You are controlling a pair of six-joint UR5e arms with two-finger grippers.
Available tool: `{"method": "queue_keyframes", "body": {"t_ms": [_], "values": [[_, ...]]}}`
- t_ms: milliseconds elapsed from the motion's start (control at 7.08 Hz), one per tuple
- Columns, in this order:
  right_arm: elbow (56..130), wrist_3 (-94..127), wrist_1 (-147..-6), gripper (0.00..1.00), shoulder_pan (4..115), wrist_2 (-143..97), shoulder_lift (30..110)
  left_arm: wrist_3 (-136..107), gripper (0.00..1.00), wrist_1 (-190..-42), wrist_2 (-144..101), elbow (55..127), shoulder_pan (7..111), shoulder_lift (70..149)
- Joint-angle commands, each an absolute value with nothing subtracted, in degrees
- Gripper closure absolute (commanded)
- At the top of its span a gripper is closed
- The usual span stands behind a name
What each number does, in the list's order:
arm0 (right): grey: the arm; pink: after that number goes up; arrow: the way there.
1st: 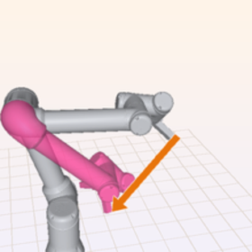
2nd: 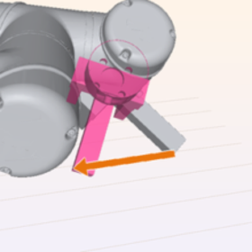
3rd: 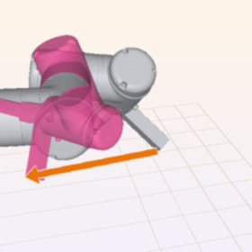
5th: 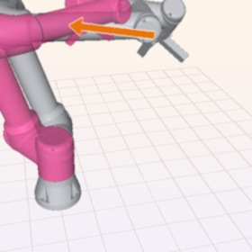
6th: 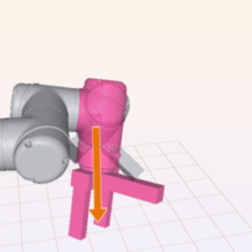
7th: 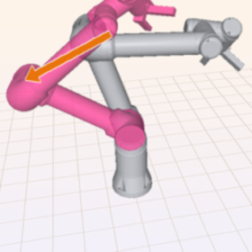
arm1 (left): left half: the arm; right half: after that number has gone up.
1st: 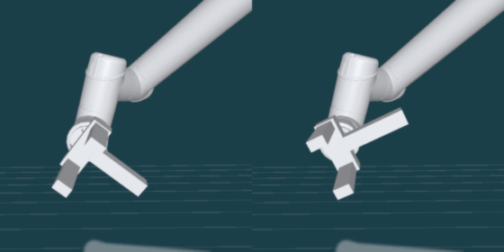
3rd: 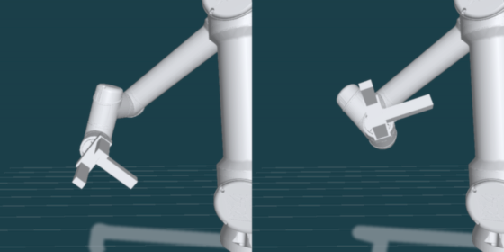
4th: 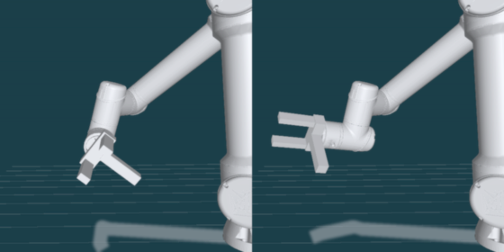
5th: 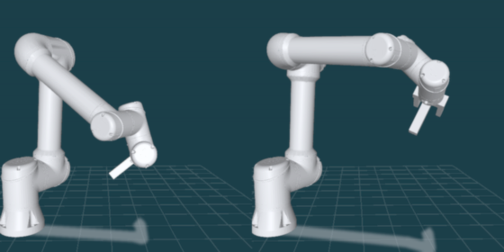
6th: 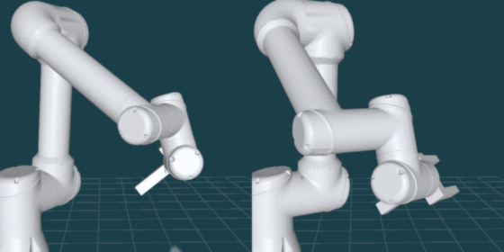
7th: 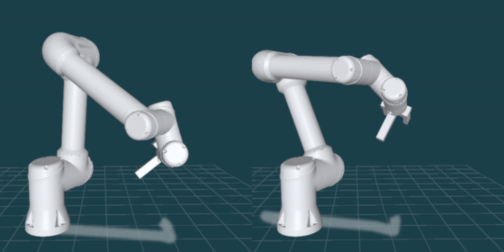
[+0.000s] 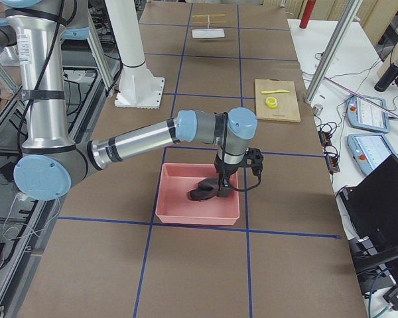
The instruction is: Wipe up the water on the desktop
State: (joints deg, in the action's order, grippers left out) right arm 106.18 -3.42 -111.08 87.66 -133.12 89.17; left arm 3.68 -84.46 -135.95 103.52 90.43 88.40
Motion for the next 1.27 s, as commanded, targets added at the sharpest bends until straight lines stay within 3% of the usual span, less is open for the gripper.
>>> {"method": "queue_keyframes", "body": {"t_ms": [0, 1130], "values": [[104.3, -6.2, -105.3, 0.0, 91.0, -133.7, 91.0, 3.4, 0.02, -84.5, -136.1, 103.5, 90.6, 88.2], [105.0, -9.4, -105.8, 0.0, 92.5, -133.5, 89.4, 3.1, 0.02, -84.5, -136.1, 103.4, 90.5, 88.5]]}}
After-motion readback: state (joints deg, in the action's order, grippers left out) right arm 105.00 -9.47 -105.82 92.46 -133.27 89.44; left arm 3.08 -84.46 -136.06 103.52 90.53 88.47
